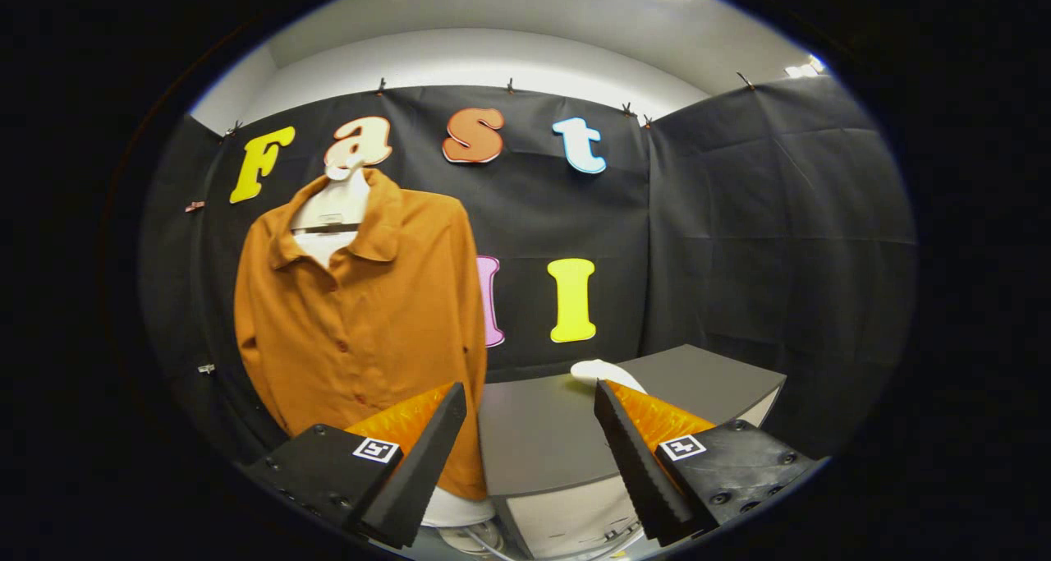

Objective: Iron the clothes twice with a garment steamer, once on the left side and once on the right side.

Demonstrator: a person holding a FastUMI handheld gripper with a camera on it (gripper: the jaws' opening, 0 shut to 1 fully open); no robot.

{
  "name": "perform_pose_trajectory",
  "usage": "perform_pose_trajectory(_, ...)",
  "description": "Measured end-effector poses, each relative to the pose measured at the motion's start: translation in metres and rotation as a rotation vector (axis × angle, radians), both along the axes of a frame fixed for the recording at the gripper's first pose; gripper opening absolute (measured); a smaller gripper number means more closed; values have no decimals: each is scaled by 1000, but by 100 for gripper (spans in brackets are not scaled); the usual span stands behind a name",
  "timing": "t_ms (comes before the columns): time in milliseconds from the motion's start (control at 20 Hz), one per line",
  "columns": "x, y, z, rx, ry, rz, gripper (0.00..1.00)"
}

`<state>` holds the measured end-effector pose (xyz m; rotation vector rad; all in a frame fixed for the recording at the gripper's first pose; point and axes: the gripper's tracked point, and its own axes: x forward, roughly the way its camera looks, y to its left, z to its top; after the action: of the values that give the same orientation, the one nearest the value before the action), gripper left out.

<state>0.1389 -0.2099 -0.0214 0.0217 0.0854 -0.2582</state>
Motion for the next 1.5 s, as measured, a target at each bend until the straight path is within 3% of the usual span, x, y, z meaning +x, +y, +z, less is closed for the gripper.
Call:
perform_pose_trajectory(250,30,-71,-18,18,56,-30,99)
perform_pose_trajectory(600,75,-134,-59,73,156,-8,99)
perform_pose_trajectory(950,119,-155,-105,142,292,36,99)
perform_pose_trajectory(1450,132,-172,-159,165,488,15,98)
perform_pose_trajectory(1500,132,-171,-163,164,505,17,95)
